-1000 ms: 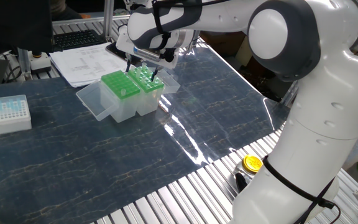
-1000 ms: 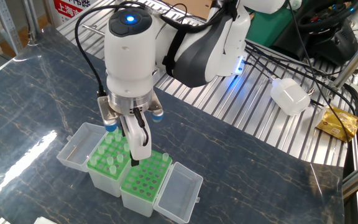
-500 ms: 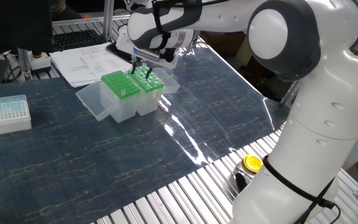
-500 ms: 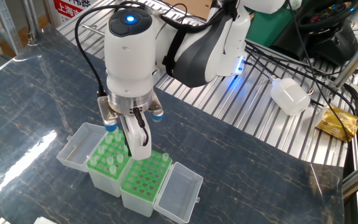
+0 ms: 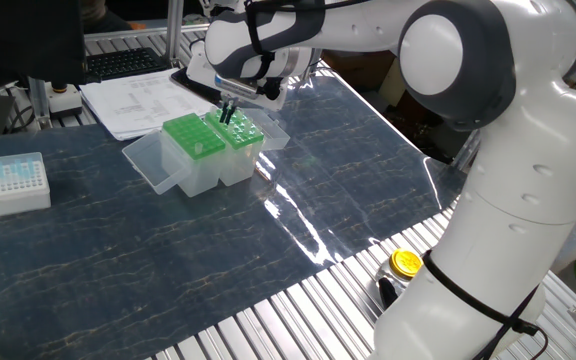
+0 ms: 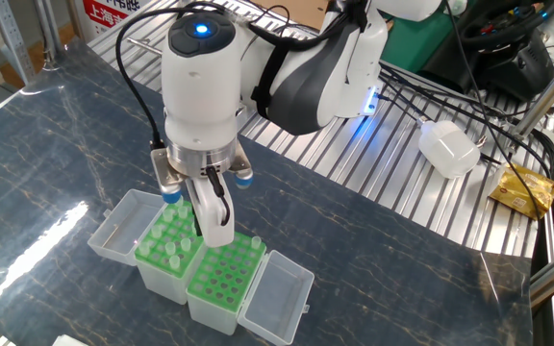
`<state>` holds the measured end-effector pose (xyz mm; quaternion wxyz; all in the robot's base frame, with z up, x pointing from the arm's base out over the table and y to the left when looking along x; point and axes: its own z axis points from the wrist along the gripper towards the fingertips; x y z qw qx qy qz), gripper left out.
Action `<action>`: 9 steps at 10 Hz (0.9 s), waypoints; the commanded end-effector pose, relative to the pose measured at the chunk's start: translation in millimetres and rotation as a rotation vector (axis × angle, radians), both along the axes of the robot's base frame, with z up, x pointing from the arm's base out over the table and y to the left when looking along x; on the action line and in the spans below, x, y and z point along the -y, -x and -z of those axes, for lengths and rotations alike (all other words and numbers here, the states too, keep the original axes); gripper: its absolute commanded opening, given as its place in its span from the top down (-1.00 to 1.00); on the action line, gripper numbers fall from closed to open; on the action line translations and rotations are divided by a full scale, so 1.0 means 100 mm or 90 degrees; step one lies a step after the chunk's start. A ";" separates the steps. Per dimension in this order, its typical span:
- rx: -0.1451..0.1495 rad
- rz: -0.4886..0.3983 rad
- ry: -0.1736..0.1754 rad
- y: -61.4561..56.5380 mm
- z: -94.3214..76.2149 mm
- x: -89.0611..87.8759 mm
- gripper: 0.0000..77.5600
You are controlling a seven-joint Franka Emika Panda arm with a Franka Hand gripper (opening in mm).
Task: Transfer all large pipette tips from one holder to another
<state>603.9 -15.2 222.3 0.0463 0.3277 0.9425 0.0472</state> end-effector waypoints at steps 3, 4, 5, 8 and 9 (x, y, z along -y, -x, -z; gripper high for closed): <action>0.012 0.002 0.025 -0.01 0.13 0.08 0.93; 0.012 0.005 0.029 -0.01 0.13 0.08 0.93; 0.012 0.008 0.032 -0.01 0.13 0.08 0.93; 0.010 0.015 0.029 -0.01 0.12 0.09 0.93; 0.008 0.013 0.028 0.00 0.09 0.09 0.93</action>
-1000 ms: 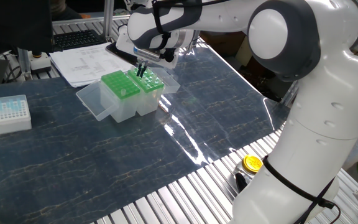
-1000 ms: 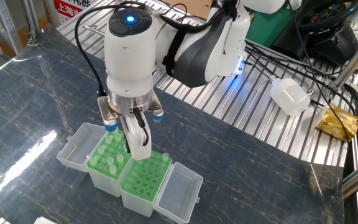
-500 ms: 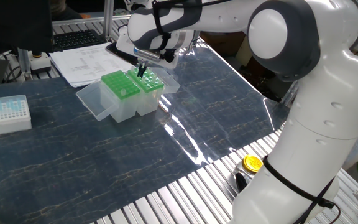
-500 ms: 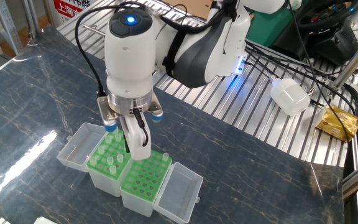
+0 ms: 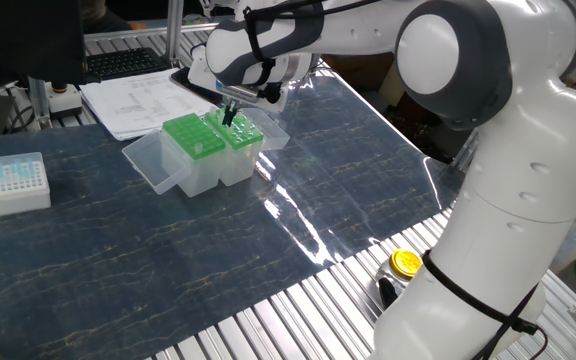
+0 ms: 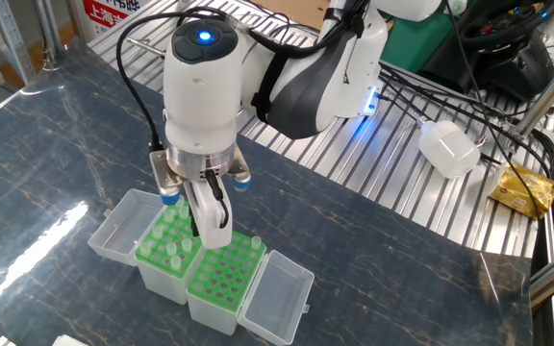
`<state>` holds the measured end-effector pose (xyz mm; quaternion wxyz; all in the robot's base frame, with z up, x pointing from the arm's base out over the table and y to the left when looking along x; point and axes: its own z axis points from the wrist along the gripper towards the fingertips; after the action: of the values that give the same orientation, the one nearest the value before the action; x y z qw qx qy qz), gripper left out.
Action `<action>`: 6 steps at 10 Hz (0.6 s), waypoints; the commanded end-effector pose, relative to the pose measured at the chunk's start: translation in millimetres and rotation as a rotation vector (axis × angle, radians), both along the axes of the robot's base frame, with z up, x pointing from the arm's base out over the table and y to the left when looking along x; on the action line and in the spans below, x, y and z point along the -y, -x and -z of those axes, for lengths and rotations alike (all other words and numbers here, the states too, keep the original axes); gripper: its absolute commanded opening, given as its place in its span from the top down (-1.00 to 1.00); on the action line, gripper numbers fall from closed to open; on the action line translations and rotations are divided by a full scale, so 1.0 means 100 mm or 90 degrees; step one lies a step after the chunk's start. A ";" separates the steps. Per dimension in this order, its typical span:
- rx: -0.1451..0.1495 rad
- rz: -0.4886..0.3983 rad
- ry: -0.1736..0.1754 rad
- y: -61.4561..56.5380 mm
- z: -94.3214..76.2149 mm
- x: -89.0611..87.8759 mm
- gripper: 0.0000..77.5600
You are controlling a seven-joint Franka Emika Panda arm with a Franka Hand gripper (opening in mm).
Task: Transfer all large pipette tips from one holder to another
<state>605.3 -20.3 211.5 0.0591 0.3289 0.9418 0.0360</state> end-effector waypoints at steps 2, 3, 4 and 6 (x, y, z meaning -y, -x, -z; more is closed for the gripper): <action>-0.005 0.011 0.008 0.02 -0.04 0.05 0.93; -0.005 0.010 0.006 0.03 -0.05 0.05 0.93; -0.005 0.011 0.006 0.03 -0.05 0.05 0.93; -0.005 0.013 0.007 0.03 -0.05 0.05 0.93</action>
<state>601.8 -25.5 215.2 0.0558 0.3379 0.9391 0.0286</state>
